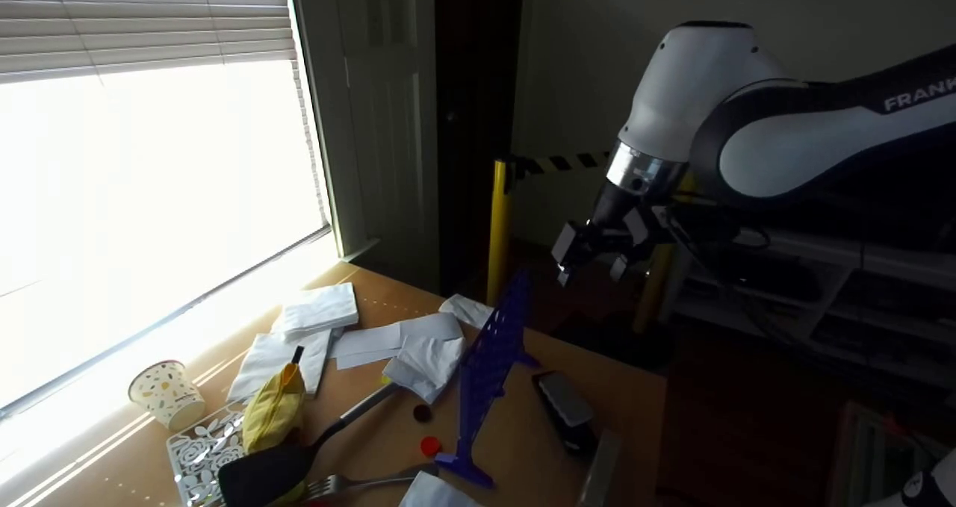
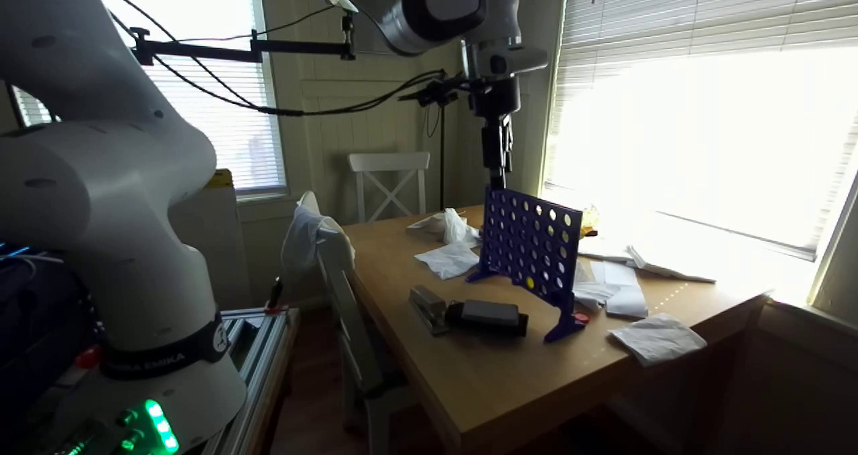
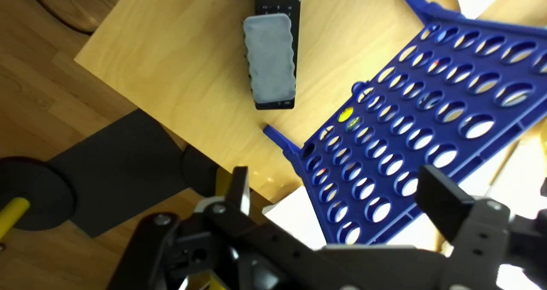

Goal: Rotate the blue gameboard.

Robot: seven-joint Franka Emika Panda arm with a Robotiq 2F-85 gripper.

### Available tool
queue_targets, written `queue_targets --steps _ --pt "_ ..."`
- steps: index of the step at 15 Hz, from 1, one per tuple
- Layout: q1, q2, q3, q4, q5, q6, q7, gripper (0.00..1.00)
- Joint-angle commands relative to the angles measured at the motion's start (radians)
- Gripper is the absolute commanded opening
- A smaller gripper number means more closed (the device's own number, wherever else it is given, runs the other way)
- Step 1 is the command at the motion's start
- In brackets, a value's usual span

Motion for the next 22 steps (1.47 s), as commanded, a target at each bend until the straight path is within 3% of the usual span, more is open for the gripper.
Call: queue_targets --steps 1,2,5,8,12,16,19,22 --pt "-0.09 0.177 0.053 0.146 -0.185 0.004 0.265 1.0" --pt "-0.035 0.215 -0.016 0.183 -0.253 -0.02 0.34 1.0" --pt "0.01 0.306 -0.083 0.294 -0.342 -0.102 0.52 1.0" --pt "0.077 0.387 -0.142 0.405 -0.347 -0.207 0.667 1.0" --pt "0.161 0.461 -0.193 0.513 -0.29 -0.336 0.847 1.0" --pt "0.201 0.512 -0.222 0.586 -0.204 -0.424 0.974 1.0" --pt "0.204 0.52 -0.234 0.601 -0.097 -0.402 1.037 1.0" --pt "0.206 0.516 -0.238 0.576 -0.015 -0.289 1.066 1.0"
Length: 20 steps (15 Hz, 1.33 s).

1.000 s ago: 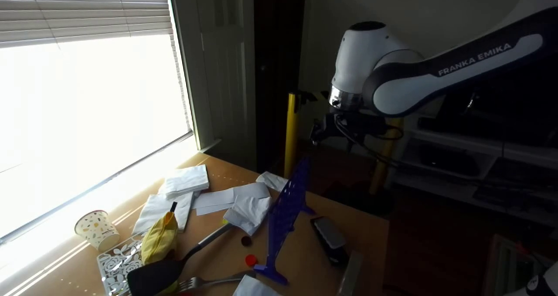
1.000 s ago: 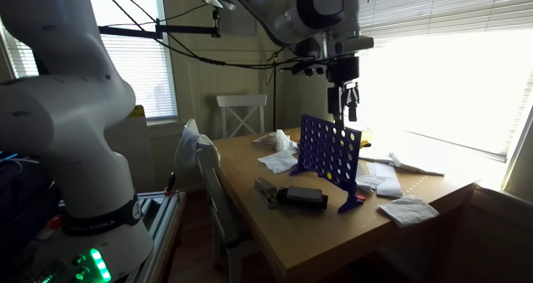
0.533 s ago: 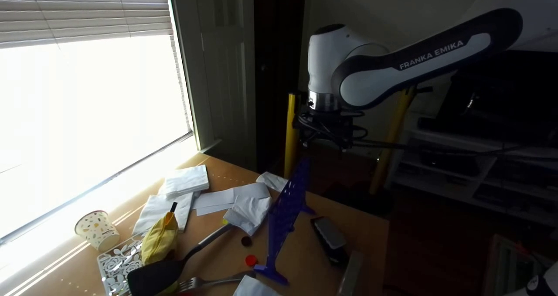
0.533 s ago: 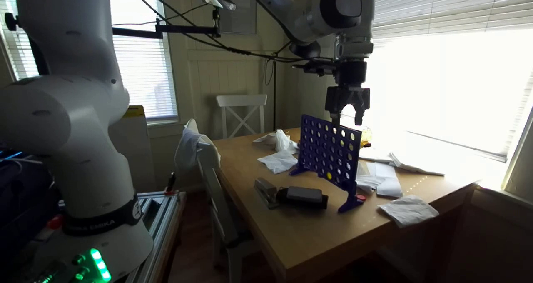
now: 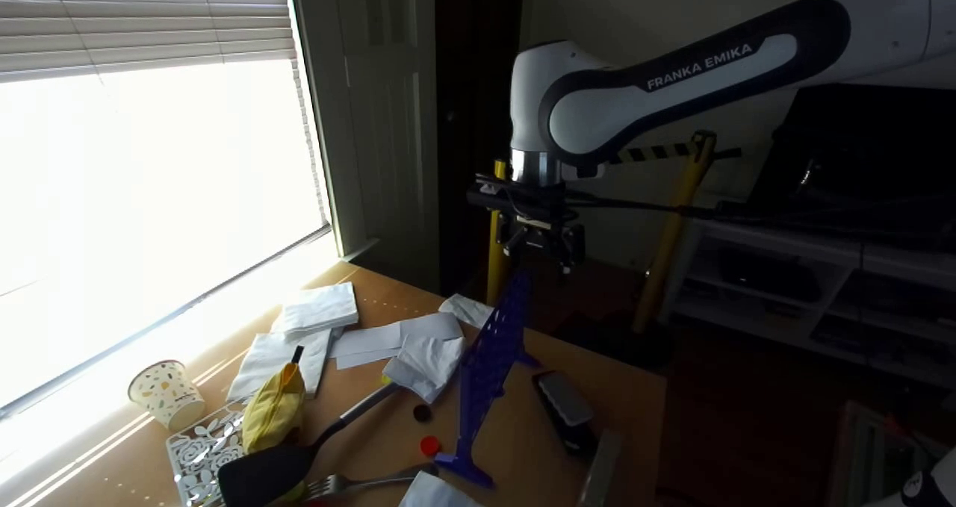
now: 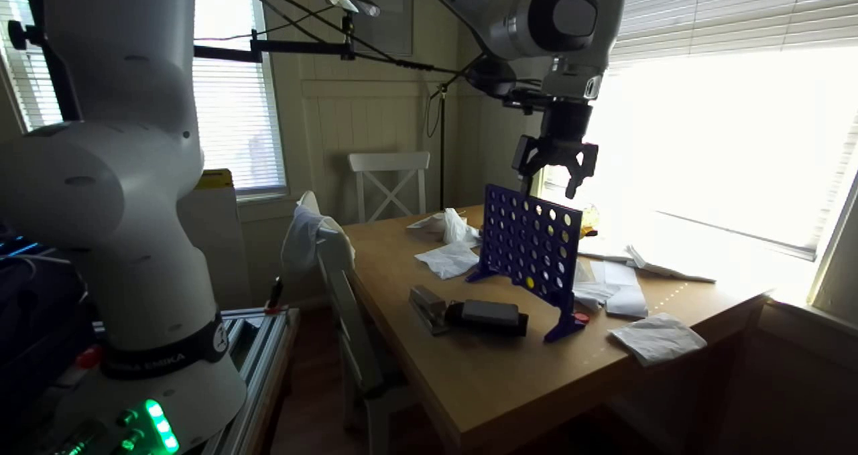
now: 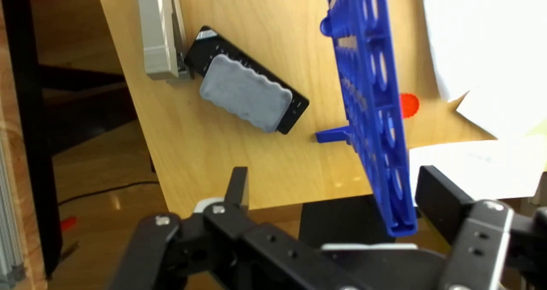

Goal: Rotate the blue gameboard.

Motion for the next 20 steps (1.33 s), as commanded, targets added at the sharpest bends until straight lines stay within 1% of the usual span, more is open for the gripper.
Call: queue_targets --steps 1,2,3,4,6,8,10,13,17,20 --pt "0.024 0.018 -0.02 0.0 0.074 0.124 0.049 1.0" --pt "0.033 0.014 -0.019 -0.024 0.054 0.191 0.037 1.0" --pt "0.026 0.004 -0.026 -0.004 0.045 0.101 0.012 1.0" --pt "0.03 0.006 -0.026 -0.011 0.046 0.136 0.012 1.0" --pt "0.037 0.012 -0.025 -0.014 0.046 0.16 0.013 1.0" --pt "0.039 0.014 -0.026 -0.014 0.045 0.162 0.013 1.0" --pt "0.033 0.011 -0.013 -0.023 0.073 0.132 -0.057 1.0" --pt "0.052 0.01 0.0 -0.032 0.07 0.158 -0.104 1.0" --pt "0.08 0.021 -0.004 -0.026 0.042 0.156 -0.13 1.0" --pt "0.088 0.032 -0.007 -0.03 0.032 0.175 -0.147 1.0"
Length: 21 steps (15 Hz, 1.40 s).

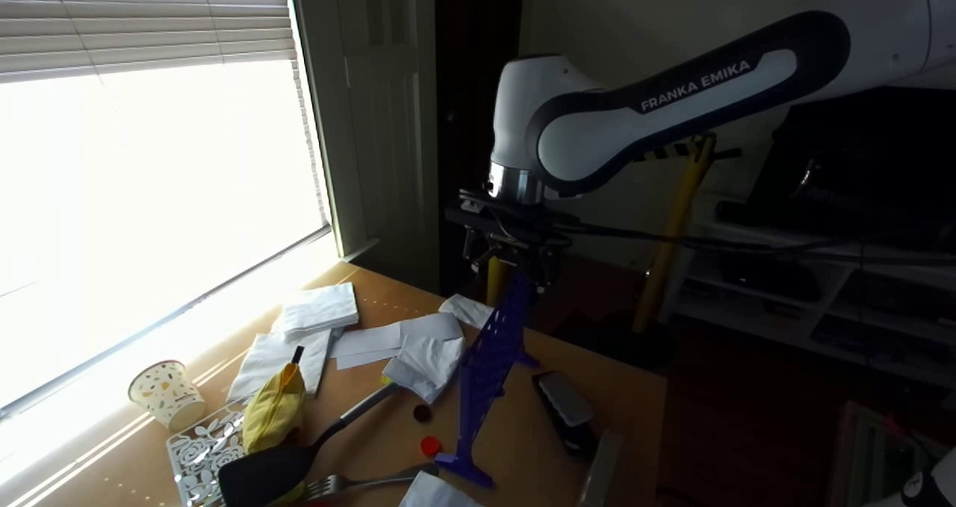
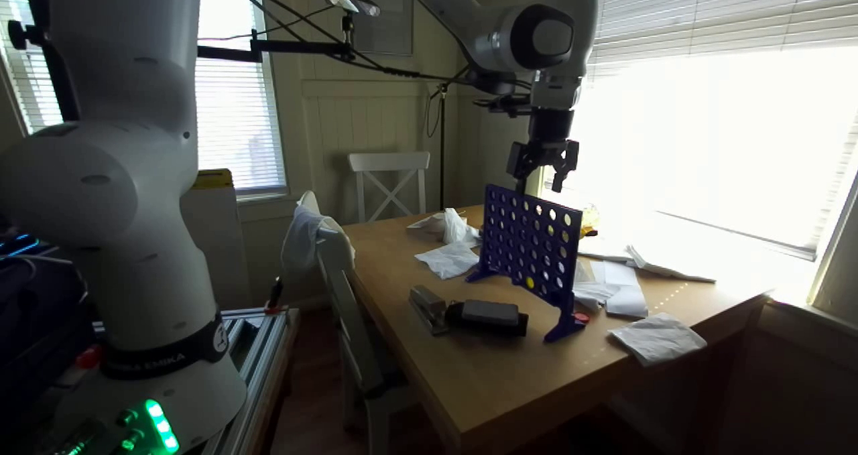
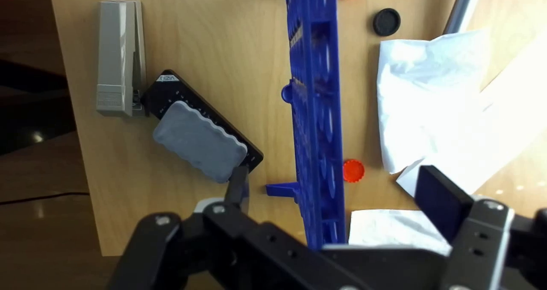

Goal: Rotate the blue gameboard.

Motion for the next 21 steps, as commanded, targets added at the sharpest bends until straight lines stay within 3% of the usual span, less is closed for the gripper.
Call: queue_targets --steps 1,4,5,7,16,17,21 --pt "0.014 0.015 -0.013 -0.01 -0.013 0.037 -0.032 1.0" --pt "0.016 0.023 -0.017 -0.021 -0.022 0.051 -0.044 0.98" --pt "0.017 0.024 -0.018 -0.027 -0.023 0.057 -0.05 0.74" --pt "0.019 0.025 -0.019 -0.034 -0.029 0.061 -0.066 0.68" --pt "0.022 0.019 -0.016 -0.04 -0.013 0.11 -0.153 0.05" --pt "0.02 0.018 -0.015 -0.039 -0.006 0.11 -0.161 0.01" --pt "0.008 -0.002 -0.004 -0.022 0.066 0.057 -0.172 0.04"
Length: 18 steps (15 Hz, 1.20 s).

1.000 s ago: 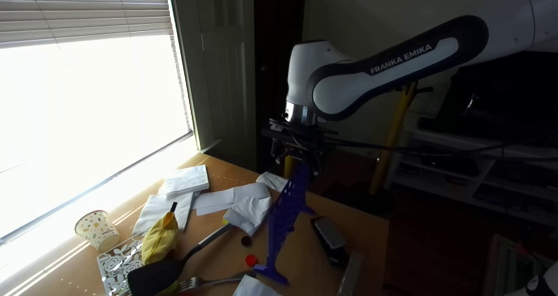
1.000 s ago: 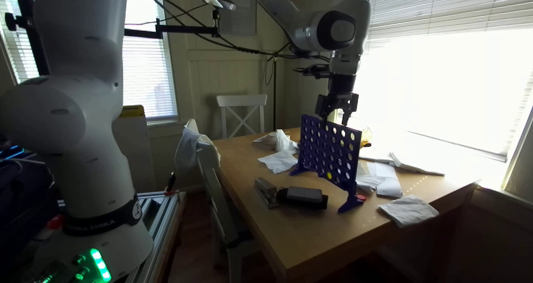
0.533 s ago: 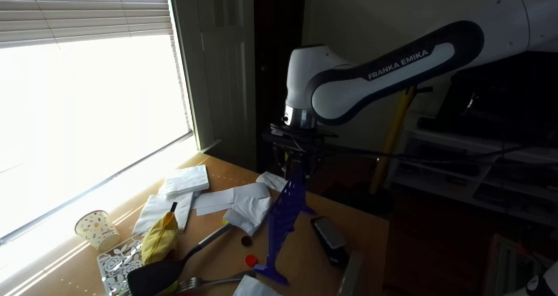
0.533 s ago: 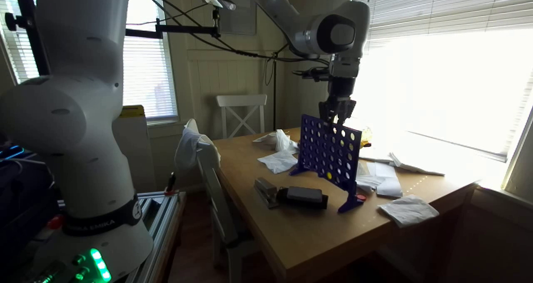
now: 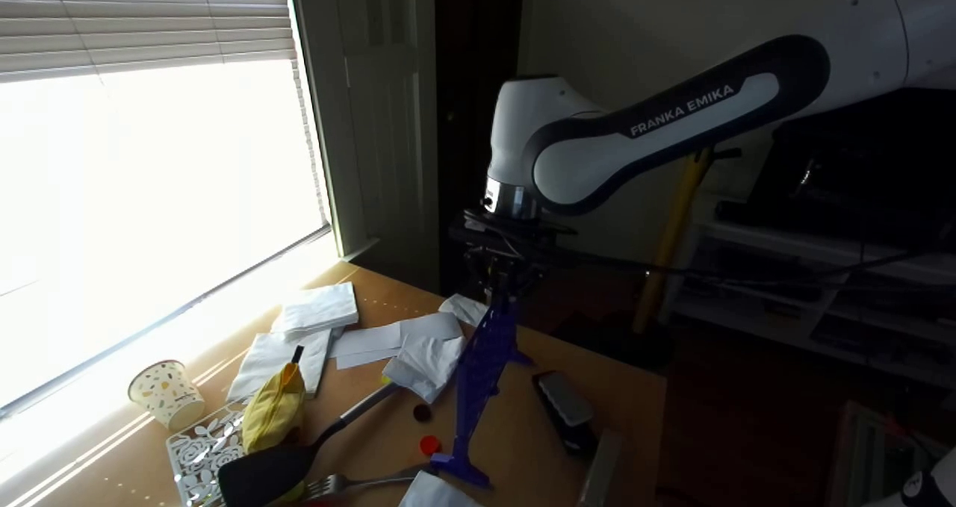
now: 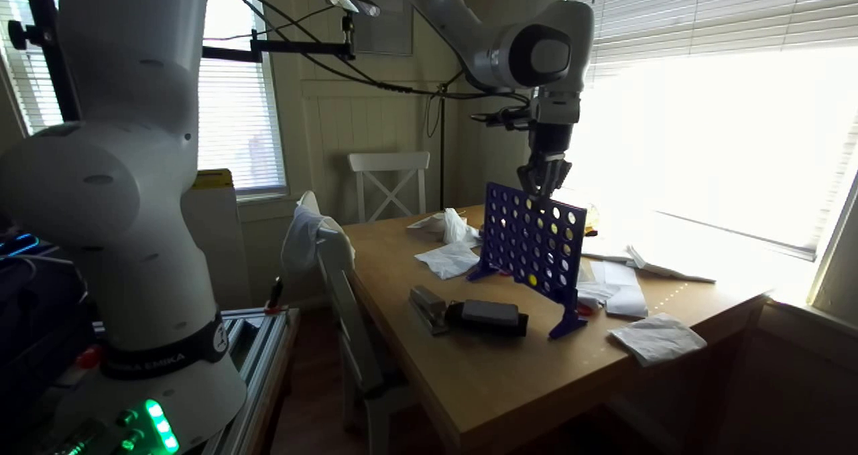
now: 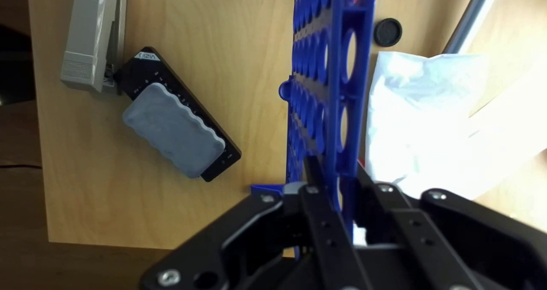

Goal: Rotate the blue gameboard.

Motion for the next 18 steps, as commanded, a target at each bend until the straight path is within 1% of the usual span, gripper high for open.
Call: queue_targets --steps 1,4,5,8,12,16,18 --pt "-0.011 -0.042 0.011 0.01 0.108 -0.057 -0.048 0.04" --pt "-0.024 -0.096 0.013 0.052 0.149 -0.157 -0.166 0.04" --pt "-0.028 -0.108 0.012 0.081 0.142 -0.193 -0.236 0.04" --pt "-0.03 -0.129 0.001 0.18 0.086 -0.339 -0.384 0.04" --pt "-0.016 -0.12 0.003 0.32 0.001 -0.52 -0.529 0.04" --pt "0.013 -0.095 0.018 0.421 -0.105 -0.649 -0.655 0.04" --pt "0.032 -0.083 0.029 0.454 -0.154 -0.689 -0.718 0.04"
